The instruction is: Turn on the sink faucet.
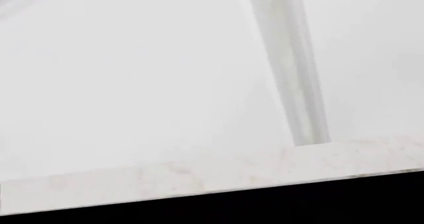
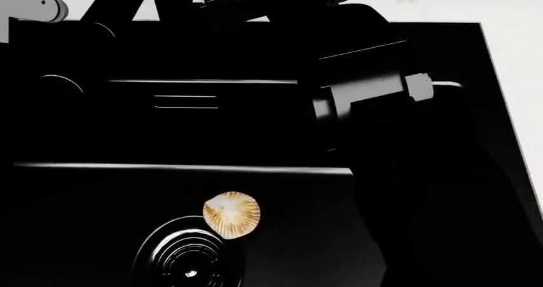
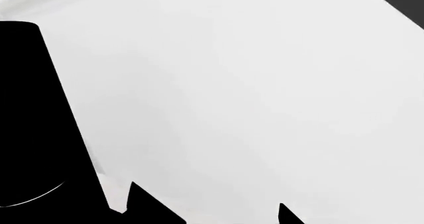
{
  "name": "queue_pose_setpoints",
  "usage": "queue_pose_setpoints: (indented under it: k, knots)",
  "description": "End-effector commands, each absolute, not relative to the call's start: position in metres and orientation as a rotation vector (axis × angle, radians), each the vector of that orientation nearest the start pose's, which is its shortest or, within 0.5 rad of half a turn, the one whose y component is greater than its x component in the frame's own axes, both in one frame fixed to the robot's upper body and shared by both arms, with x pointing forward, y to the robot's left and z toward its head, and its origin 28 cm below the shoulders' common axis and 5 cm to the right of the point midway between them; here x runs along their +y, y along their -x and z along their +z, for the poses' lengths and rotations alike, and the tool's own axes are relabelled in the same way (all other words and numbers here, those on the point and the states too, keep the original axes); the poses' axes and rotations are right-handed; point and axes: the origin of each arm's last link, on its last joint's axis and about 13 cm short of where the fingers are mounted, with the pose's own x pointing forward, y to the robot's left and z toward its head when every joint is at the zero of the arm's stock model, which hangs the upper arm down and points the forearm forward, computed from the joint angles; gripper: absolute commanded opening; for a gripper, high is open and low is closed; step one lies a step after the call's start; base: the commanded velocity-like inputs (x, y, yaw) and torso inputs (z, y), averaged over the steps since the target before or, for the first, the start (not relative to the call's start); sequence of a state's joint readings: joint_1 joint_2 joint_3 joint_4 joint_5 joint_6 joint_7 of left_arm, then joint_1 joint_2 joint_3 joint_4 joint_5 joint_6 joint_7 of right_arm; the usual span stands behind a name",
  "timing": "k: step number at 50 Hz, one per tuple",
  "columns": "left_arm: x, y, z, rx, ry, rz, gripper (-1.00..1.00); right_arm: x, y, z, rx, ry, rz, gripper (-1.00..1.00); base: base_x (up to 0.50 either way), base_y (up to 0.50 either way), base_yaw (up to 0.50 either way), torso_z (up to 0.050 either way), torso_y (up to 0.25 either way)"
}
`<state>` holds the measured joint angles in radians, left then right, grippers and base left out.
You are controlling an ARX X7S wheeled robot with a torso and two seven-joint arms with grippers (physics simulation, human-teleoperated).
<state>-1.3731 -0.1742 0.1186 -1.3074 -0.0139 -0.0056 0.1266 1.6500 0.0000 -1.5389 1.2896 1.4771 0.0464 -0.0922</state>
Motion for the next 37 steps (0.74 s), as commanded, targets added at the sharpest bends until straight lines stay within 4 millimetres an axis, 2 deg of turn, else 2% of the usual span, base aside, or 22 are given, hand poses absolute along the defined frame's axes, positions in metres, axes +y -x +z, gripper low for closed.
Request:
queue_pose_setpoints:
  k: [1, 23, 37]
  knots:
    - [0.281, -0.431, 0.21, -0.033, -0.142, 0.024, 1.0, -0.053, -0.437, 0.286, -0.073, 0.048, 0.301, 1.0, 0.0, 0.0, 0.0, 0.0, 0.0]
    - [0.275, -0.432, 0.211, -0.032, -0.138, 0.032, 1.0, -0.06, -0.439, 0.281, -0.087, 0.052, 0.231, 1.0, 0.0, 0.0, 0.0, 0.0, 0.0]
    - [0.281, -0.432, 0.217, -0.032, -0.147, 0.044, 1.0, -0.072, -0.44, 0.281, -0.087, 0.026, 0.216, 1.0, 0.0, 0.0, 0.0, 0.0, 0.0]
